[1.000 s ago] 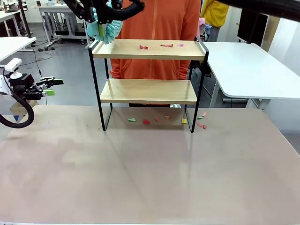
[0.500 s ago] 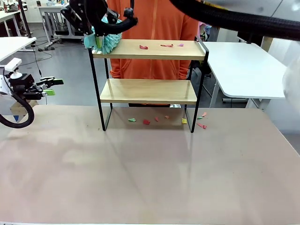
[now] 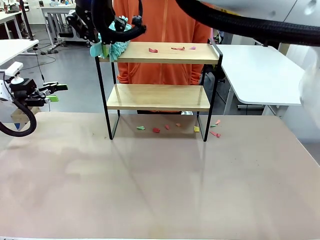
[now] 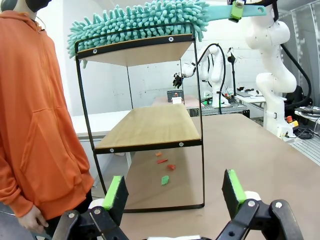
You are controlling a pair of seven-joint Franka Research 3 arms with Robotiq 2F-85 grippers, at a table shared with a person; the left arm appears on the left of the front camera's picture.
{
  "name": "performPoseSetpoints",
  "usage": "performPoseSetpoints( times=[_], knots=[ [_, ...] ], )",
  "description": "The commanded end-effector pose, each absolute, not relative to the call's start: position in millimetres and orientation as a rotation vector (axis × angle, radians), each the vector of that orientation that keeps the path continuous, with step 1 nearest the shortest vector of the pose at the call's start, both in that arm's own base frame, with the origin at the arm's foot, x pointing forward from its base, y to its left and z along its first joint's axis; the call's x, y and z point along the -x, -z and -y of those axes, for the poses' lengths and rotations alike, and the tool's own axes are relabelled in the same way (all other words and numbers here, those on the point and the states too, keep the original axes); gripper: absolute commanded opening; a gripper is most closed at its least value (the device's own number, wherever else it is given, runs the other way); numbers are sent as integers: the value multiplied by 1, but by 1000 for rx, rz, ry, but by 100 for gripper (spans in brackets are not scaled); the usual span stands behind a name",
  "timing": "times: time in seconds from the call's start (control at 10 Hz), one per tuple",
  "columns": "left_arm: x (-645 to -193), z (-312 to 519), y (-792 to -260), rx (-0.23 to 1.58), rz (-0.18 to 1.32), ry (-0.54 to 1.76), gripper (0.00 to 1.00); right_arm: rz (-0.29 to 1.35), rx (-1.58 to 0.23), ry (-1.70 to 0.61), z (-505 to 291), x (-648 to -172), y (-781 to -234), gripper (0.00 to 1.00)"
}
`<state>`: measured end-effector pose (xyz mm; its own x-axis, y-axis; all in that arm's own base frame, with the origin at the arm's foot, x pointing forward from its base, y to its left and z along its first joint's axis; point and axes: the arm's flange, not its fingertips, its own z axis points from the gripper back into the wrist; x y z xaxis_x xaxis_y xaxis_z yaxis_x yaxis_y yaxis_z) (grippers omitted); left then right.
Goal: Clean the shelf.
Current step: Clean the specific section of the Shelf indicated by the human with the Duster.
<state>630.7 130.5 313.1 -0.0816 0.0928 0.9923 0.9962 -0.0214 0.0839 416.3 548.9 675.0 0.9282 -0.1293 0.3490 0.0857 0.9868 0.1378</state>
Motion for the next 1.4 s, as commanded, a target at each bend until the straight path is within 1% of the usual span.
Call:
performPoseSetpoints(
  times=[0.0,0.2,0.7,1.3],
  knots=[
    [-631,-129,-316,1258,1333,1250,100,381,-112,112,-549,-415,-677,13],
    [-631,-129,-316,1258,1333,1250,100,365,-121,110,-549,-416,-675,13],
    [-631,-129,-316,1258,1333,1250,100,303,-137,162,-470,-437,-676,13],
    [-631,-129,-316,1258,1333,1250,100,249,-77,198,-391,-458,-655,13]
  ],
)
